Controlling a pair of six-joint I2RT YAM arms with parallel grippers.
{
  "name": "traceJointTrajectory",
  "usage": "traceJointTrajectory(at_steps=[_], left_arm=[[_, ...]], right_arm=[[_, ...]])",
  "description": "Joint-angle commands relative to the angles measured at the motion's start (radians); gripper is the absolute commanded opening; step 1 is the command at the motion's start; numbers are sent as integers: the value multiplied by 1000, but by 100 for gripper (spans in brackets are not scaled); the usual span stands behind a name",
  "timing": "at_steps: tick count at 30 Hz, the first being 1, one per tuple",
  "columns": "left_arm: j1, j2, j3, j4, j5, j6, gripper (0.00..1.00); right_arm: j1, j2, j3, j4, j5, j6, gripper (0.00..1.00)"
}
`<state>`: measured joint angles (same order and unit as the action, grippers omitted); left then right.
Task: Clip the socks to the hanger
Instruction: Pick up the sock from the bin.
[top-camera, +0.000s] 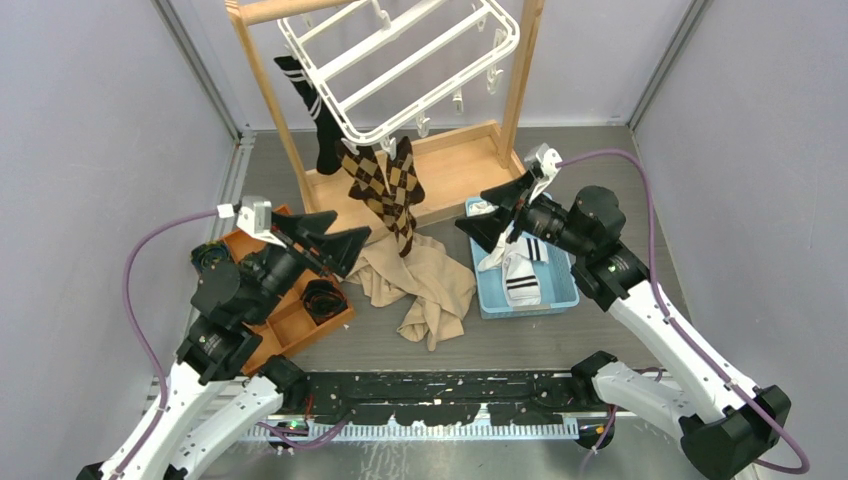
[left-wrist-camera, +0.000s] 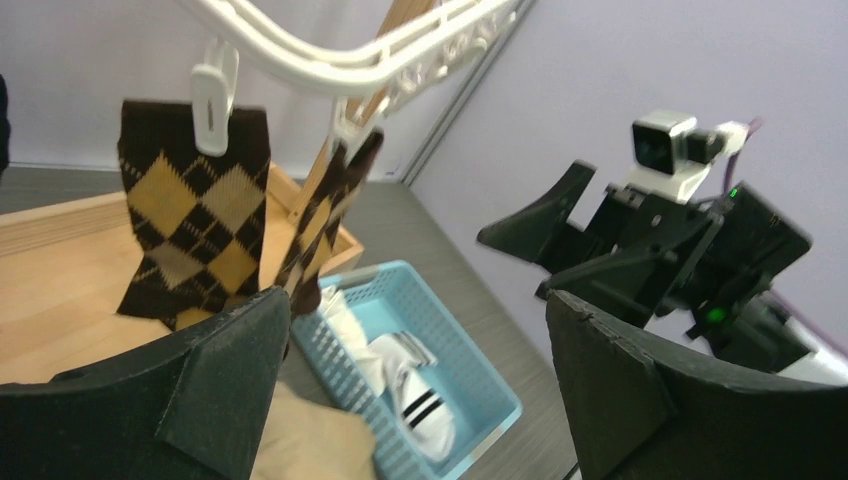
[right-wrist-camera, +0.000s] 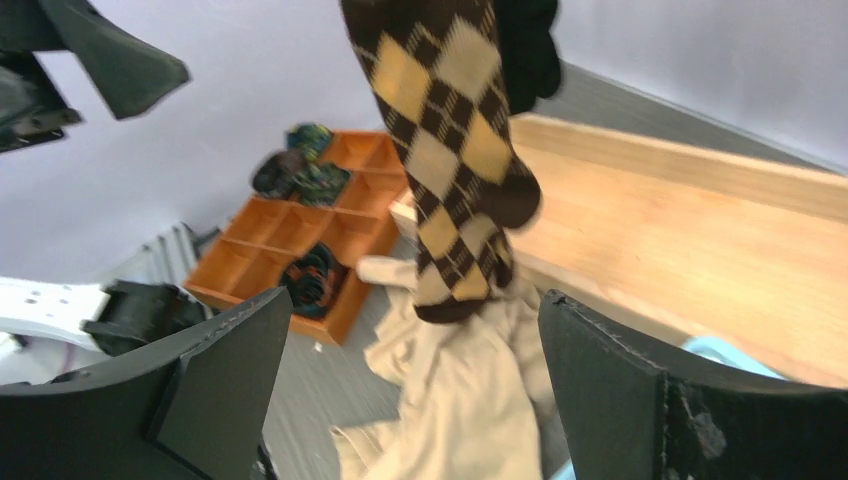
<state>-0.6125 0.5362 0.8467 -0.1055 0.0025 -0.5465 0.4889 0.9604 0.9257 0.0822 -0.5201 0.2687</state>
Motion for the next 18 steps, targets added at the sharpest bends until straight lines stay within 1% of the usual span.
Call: traceJointTrajectory(at_steps=[1,5,8,10,17,18], left_arm=[[5,-67,-103,-81,111,137,100],[5,-138,-218,-44,113,115,100],[5,-183,-277,-8,71,63,100],[5,-202,-297,-8,37,40,100],[5,-220,-303,-86,28,38,100],[5,-217,-303,-99,34,43,97]], right_arm=[[-5,-50,-66,-74,108,-120,100],[-5,-67,-101,-112,133,-87,100],[-5,-79,-125,-117,187,-60,100],[-5,-86,-141,-124,219,-47,100],[-7,-89,-159,-219,373,1,100],[-8,-90,-154,-237,397,18,100]])
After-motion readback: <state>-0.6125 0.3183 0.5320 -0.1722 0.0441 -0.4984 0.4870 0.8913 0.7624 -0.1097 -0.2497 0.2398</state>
